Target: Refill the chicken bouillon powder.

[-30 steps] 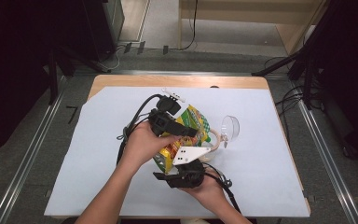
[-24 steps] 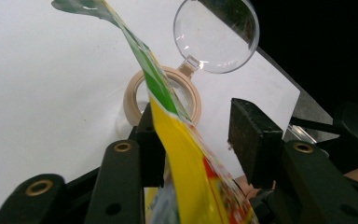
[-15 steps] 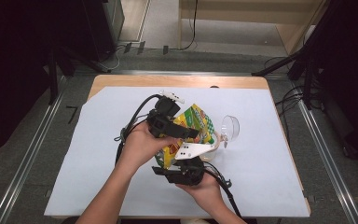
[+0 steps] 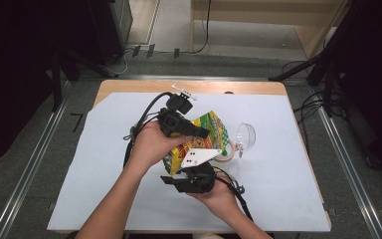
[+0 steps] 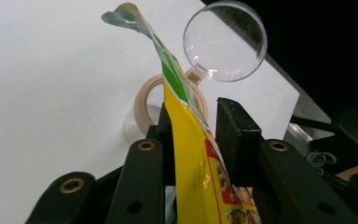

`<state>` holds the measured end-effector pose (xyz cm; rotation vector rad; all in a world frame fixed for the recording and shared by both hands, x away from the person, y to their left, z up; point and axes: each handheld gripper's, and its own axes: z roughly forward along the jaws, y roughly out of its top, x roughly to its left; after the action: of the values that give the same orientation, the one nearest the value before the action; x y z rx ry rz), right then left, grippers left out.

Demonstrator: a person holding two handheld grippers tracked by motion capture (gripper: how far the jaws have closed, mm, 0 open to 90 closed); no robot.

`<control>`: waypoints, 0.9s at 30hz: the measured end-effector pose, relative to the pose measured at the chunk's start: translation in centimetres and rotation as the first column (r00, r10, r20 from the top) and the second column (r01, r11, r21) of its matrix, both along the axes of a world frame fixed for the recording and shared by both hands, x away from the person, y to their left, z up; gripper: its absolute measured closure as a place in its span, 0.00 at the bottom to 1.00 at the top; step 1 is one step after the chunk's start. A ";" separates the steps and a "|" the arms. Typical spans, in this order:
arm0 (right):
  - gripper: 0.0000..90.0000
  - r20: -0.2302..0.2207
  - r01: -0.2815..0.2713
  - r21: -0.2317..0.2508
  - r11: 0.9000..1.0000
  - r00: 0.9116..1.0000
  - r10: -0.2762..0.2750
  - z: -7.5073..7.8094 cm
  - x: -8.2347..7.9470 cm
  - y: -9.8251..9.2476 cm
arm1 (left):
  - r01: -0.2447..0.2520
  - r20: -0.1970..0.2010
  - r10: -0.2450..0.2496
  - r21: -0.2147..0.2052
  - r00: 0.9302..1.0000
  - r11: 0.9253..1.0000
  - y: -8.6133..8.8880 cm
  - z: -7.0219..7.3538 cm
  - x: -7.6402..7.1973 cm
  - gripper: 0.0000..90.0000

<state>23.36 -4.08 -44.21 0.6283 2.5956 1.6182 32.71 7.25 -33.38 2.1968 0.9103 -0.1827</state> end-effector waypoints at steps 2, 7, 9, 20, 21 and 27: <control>0.80 0.005 0.005 -0.003 1.000 1.000 -0.005 0.0 0.1 0.0 | 0.002 0.000 -0.002 -0.013 1.000 1.000 0.0 0.0 0.0 0.76; 0.81 -0.021 0.021 0.019 1.000 1.000 -0.020 -0.2 0.2 0.0 | 0.000 0.018 0.001 -0.019 1.000 1.000 0.0 0.0 -0.3 0.72; 0.81 -0.020 0.032 0.027 0.999 0.999 -0.032 -0.2 0.1 0.2 | 0.004 0.024 -0.003 -0.032 1.000 0.999 0.1 0.1 -0.5 0.68; 0.81 -0.047 0.041 0.063 0.997 0.998 -0.038 0.1 0.5 -0.1 | -0.006 0.035 0.006 -0.004 0.999 1.000 -0.6 0.5 0.2 0.72; 0.81 -0.055 0.040 0.071 0.997 0.998 -0.036 0.2 0.6 -0.1 | -0.002 0.036 0.002 0.008 0.999 1.000 -0.7 0.6 0.3 0.75; 0.81 -0.053 0.045 0.077 0.996 0.998 -0.041 0.2 1.0 -0.2 | 0.026 0.010 -0.026 0.024 1.000 0.999 -1.2 0.8 1.3 0.84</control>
<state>24.40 -4.29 -44.00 0.7348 2.5453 1.7198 34.02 6.03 -32.62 2.2308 0.8833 -0.1738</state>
